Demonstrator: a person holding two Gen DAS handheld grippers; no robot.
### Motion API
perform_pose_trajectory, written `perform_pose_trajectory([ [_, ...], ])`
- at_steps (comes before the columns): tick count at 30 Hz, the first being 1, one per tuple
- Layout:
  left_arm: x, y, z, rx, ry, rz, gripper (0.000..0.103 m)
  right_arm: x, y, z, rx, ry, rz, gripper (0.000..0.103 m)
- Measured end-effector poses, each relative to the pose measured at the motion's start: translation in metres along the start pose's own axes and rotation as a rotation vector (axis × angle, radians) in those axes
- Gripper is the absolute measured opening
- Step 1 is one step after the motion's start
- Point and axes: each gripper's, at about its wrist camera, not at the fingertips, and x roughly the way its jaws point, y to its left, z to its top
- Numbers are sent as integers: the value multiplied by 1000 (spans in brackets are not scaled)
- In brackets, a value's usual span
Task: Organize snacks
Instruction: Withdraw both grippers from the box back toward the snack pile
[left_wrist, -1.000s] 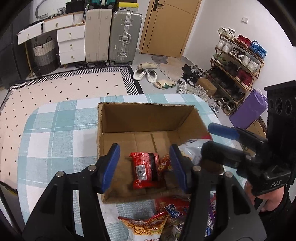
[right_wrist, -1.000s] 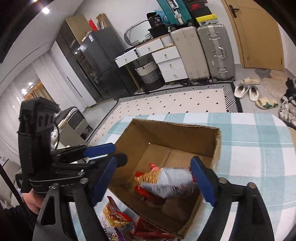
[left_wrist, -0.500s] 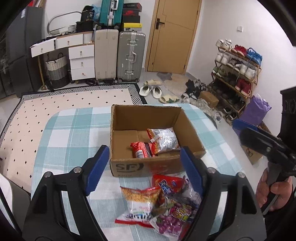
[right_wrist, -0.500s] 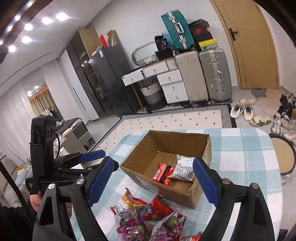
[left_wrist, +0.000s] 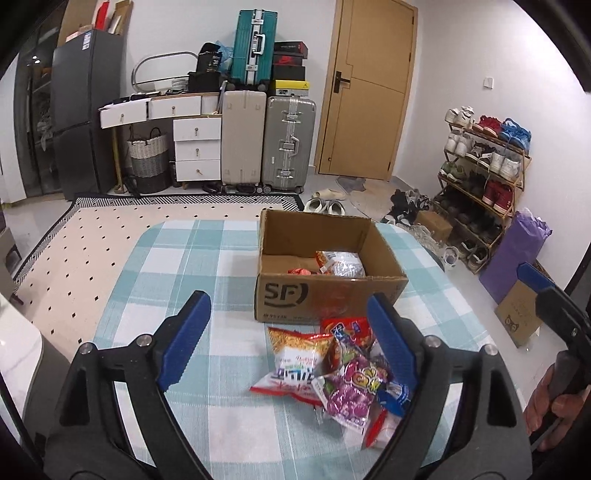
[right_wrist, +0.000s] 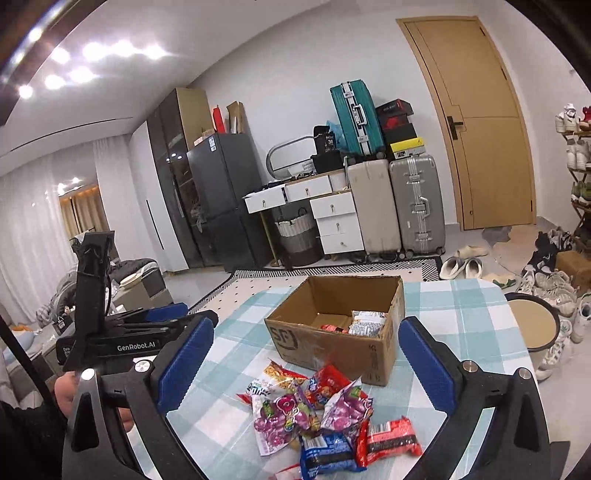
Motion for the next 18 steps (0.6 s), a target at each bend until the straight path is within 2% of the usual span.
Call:
perform_pose_trajectory([
  [5, -23, 5, -18, -32, -16, 10, 92, -16, 13, -16, -29, 2, -25, 102],
  [8, -34, 11, -30, -56, -27, 19, 102, -23, 19, -28, -39, 9, -41, 102],
  [13, -45, 17, -53, -47, -58, 40, 102, -28, 23, -47, -47, 40, -57, 102],
  [15, -40, 21, -58, -52, -42, 53, 102, -27, 22, -56, -32, 59, -49, 102],
  [18, -31, 29, -73, -82, -9, 29, 102, -25, 21, -69, -24, 89, -51, 102],
])
